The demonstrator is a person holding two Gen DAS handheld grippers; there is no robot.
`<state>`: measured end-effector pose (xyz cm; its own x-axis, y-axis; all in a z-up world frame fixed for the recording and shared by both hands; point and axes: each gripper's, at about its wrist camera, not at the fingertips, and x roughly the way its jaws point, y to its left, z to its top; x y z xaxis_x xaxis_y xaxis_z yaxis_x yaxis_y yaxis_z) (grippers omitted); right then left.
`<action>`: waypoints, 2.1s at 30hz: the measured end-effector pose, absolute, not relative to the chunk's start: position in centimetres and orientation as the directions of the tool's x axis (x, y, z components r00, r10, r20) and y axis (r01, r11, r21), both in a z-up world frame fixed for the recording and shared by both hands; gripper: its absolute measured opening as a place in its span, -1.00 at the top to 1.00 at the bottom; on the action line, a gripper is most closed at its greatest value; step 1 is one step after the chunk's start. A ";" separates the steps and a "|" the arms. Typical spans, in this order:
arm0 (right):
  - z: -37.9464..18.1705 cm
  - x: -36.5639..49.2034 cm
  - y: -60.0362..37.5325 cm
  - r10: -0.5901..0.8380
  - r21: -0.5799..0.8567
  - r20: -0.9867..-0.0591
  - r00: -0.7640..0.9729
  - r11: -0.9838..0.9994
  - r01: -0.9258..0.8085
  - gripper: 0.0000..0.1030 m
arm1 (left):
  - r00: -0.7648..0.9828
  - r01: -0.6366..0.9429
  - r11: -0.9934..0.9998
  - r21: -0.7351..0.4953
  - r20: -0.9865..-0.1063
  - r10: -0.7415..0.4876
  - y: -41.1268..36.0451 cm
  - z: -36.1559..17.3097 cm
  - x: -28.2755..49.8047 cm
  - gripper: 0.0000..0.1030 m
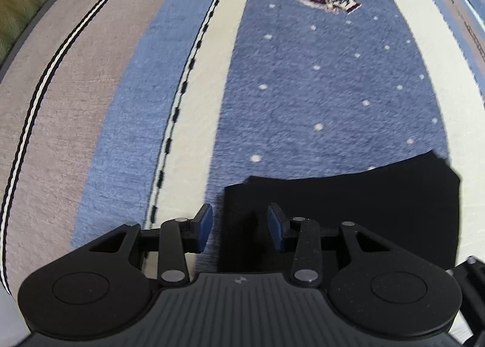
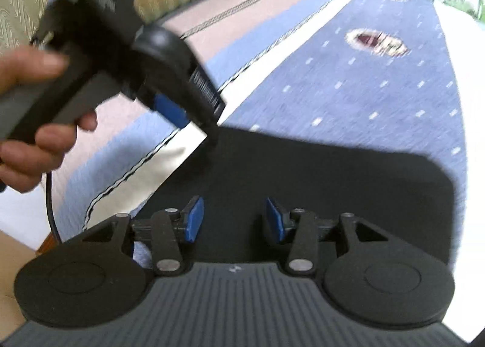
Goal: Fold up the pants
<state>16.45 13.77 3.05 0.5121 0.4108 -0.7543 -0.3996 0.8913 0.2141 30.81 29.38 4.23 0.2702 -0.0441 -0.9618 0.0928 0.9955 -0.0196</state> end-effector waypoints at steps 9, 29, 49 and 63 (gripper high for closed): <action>6.5 14.9 7.4 0.285 0.104 -0.774 0.566 0.938 -0.329 0.01 | 0.281 0.039 0.999 0.029 -0.960 0.017 25.2 5.6 29.4 -0.20; 5.9 14.1 3.8 0.211 0.069 -0.799 0.563 0.962 -0.264 -0.24 | 0.215 0.040 0.981 0.189 -0.961 0.176 21.2 2.9 27.1 -0.48; 5.1 14.3 3.3 0.210 0.086 -0.808 0.550 0.967 -0.241 -0.29 | 0.172 0.025 0.975 0.221 -0.962 0.214 21.7 1.2 26.9 -0.48; 4.8 14.1 2.8 0.208 0.091 -0.811 0.547 0.968 -0.233 -0.29 | 0.157 0.006 0.977 0.215 -0.965 0.211 21.7 1.0 26.6 -0.48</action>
<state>14.08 2.85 4.79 0.5469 0.2080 -0.8110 -0.2327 0.9682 0.0915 26.59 21.74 1.02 0.1569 0.2114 -0.9647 0.0058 0.9766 0.2149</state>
